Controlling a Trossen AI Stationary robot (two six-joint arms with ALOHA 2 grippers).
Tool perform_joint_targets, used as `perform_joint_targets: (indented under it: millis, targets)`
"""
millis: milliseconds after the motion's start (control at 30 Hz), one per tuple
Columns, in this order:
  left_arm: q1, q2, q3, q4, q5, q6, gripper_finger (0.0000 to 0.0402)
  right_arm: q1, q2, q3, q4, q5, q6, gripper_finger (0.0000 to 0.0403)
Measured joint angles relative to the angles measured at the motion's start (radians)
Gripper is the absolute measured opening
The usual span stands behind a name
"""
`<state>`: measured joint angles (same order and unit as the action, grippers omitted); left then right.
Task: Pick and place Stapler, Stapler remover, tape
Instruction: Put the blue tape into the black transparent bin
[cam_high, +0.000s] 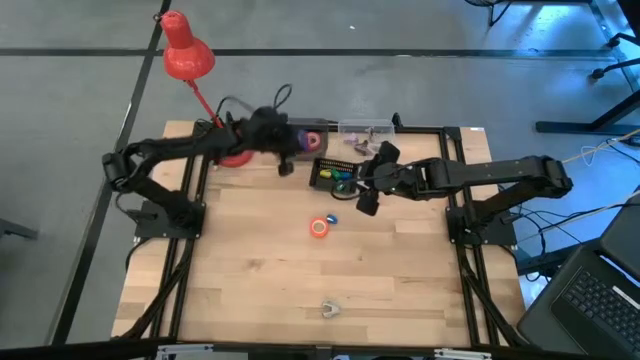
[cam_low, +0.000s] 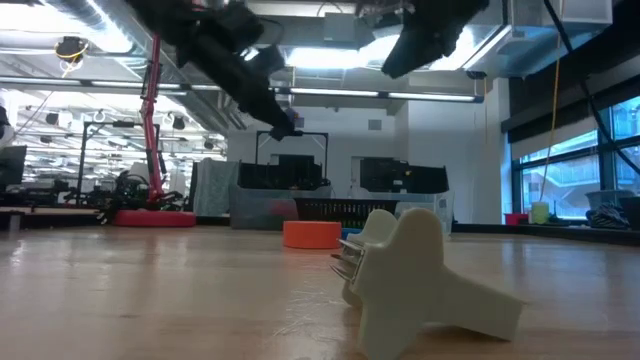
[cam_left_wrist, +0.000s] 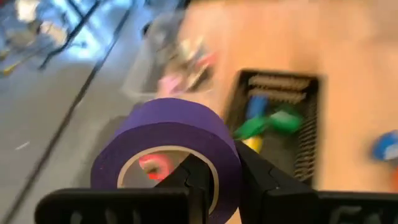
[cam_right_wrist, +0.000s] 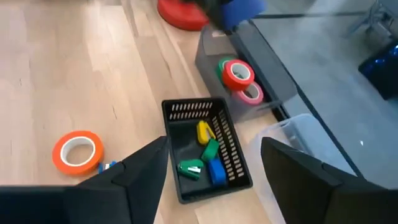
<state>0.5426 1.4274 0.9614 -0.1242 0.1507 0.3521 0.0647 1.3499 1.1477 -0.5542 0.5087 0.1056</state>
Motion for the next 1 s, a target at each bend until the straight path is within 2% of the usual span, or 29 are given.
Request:
perform_joint_targets:
  millis: [200, 367, 633, 1000]
  targets:
    - [0.126, 0.186, 0.299, -0.374, -0.08, 0.078, 0.0036, 0.0, 0.0, 0.0, -0.022, 0.0, 0.018, 0.025]
    - [0.186, 0.371, 0.443, -0.55, -0.081, 0.093, 0.0036, 0.0, 0.0, -0.001, -0.039, -0.002, 0.017, 0.0248]
    - [0.215, 0.543, 0.477, -0.634, -0.126, 0.111, 0.0036, 0.0, 0.0, -0.009, -0.092, -0.004, 0.04, 0.0248]
    - [0.215, 0.588, 0.48, -0.642, -0.126, 0.122, 0.0039, -0.002, 0.0, -0.009, -0.097, -0.004, 0.047, 0.0248]
